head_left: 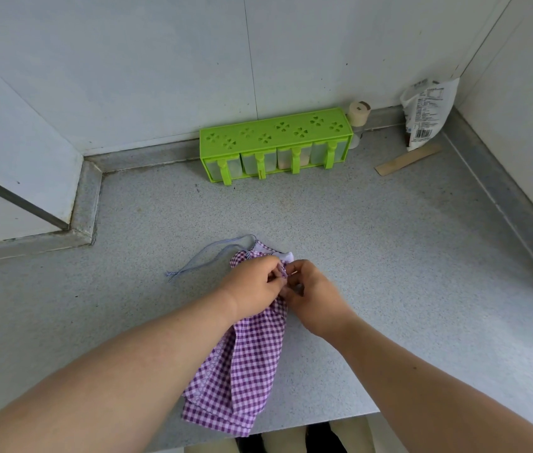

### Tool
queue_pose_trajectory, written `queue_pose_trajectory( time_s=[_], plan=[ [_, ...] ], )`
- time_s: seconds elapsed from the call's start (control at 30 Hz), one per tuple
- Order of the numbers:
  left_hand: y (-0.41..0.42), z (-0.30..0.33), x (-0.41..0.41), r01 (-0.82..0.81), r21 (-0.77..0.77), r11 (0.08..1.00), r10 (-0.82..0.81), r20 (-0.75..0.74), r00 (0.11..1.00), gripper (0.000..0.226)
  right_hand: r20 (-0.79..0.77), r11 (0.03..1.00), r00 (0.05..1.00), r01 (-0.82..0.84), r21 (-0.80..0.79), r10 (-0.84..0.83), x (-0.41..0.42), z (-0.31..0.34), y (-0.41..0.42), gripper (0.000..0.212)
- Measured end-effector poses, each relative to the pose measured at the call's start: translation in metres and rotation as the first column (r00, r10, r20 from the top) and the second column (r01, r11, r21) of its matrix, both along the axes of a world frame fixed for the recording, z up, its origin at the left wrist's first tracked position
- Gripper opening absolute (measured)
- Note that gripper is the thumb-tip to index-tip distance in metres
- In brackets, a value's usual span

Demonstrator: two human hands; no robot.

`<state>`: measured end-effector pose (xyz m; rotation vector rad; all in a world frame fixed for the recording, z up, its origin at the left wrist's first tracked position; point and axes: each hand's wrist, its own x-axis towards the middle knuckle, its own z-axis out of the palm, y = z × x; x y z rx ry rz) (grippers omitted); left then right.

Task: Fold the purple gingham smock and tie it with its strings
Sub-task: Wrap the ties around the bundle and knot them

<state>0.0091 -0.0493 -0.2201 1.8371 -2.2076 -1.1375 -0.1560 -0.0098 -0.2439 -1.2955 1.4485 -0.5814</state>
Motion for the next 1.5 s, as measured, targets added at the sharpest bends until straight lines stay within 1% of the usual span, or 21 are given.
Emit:
queue_pose_trajectory(
  time_s=[0.07,0.1,0.17,0.27,0.33,0.4,0.47,0.57,0.6,0.63,0.73,0.83,0.97,1.07,1.1,1.17,1.2,1.23,1.33,1.4,1.5],
  plan=[
    [-0.002,0.001,0.003,0.012,0.010,1.000,-0.013,0.015,1.000,0.016,0.065,0.998,0.997,-0.047,0.036,0.045,0.002,-0.001,-0.001,0.022],
    [-0.002,0.000,0.003,0.016,0.017,1.000,-0.017,0.017,1.000,0.014,0.070,0.996,0.996,-0.065,0.056,0.061,0.003,-0.002,-0.002,0.025],
    [-0.002,0.000,0.003,0.017,0.036,0.999,-0.018,0.014,1.000,0.015,-0.001,0.993,0.996,-0.085,0.087,0.085,0.008,-0.004,-0.005,0.030],
    [-0.001,-0.002,0.002,-0.005,0.067,0.998,0.004,0.014,1.000,0.016,-0.162,0.993,0.984,-0.061,0.097,0.076,0.012,-0.002,-0.010,0.027],
    [-0.001,-0.002,0.003,-0.029,0.095,0.995,0.028,0.013,1.000,0.017,-0.173,0.992,0.985,0.001,0.127,0.021,0.010,-0.001,-0.011,0.023],
    [-0.001,-0.003,0.003,-0.043,0.112,0.993,0.042,0.017,0.999,0.022,-0.122,0.982,0.990,0.093,0.166,-0.073,0.006,-0.003,-0.008,0.019],
    [-0.001,-0.003,0.002,-0.056,0.123,0.991,0.054,0.015,0.998,0.026,-0.063,0.975,0.991,0.124,0.186,-0.114,0.003,-0.005,-0.005,0.017],
    [-0.002,-0.003,0.000,-0.065,0.139,0.988,0.065,0.005,0.998,0.025,0.126,0.966,0.987,0.069,0.250,-0.103,-0.001,-0.006,0.000,0.016],
    [-0.002,-0.003,0.000,-0.068,0.151,0.986,0.070,-0.007,0.998,0.025,0.169,0.962,0.981,0.045,0.269,-0.094,-0.001,-0.005,0.000,0.017],
    [-0.001,-0.002,0.000,-0.074,0.166,0.983,0.080,-0.027,0.996,0.025,0.165,0.963,0.984,0.021,0.268,-0.068,0.000,-0.004,-0.002,0.020],
    [-0.001,0.000,-0.002,-0.087,0.199,0.976,0.101,-0.061,0.993,0.022,-0.011,0.975,0.998,-0.052,0.215,0.055,0.004,-0.001,-0.007,0.028],
    [-0.003,0.000,-0.002,-0.094,0.223,0.970,0.111,-0.066,0.992,0.011,-0.138,0.988,0.990,-0.015,0.151,0.036,0.002,-0.003,-0.006,0.026],
    [-0.004,0.004,-0.005,-0.082,0.218,0.973,0.085,-0.007,0.996,0.014,-0.127,0.991,0.989,0.090,0.098,-0.077,-0.007,-0.003,0.005,0.016],
    [-0.005,0.005,-0.007,-0.091,0.239,0.967,0.089,0.021,0.996,0.014,-0.211,0.998,0.976,0.063,0.023,-0.056,-0.007,-0.004,0.010,0.016],
    [-0.006,0.005,-0.008,-0.094,0.251,0.963,0.090,0.025,0.996,0.013,-0.202,0.998,0.978,0.060,0.024,-0.054,-0.007,-0.005,0.011,0.015],
    [-0.006,0.006,-0.009,-0.087,0.257,0.962,0.080,0.039,0.996,0.011,-0.094,0.996,0.995,0.050,0.079,-0.043,-0.009,-0.004,0.009,0.016],
    [-0.006,0.007,-0.009,-0.083,0.255,0.963,0.074,0.046,0.996,0.010,-0.049,0.994,0.999,0.020,0.106,-0.015,-0.008,-0.003,0.008,0.016],
    [-0.006,0.007,-0.010,-0.082,0.256,0.963,0.072,0.047,0.996,0.010,-0.045,0.993,0.999,-0.021,0.112,0.026,-0.007,-0.003,0.007,0.017],
    [-0.006,0.008,-0.011,-0.087,0.280,0.956,0.078,0.044,0.996,0.015,-0.162,0.995,0.984,-0.055,0.085,0.069,-0.005,-0.005,0.006,0.015],
    [-0.008,0.009,-0.011,-0.088,0.303,0.949,0.073,0.059,0.996,0.017,-0.236,0.998,0.970,-0.052,0.019,0.055,-0.006,-0.009,0.007,0.013],
    [-0.012,0.010,-0.012,-0.080,0.331,0.940,0.058,0.074,0.996,0.013,-0.325,0.987,0.943,-0.118,-0.108,0.077,-0.010,-0.012,0.009,0.009]
  ],
)
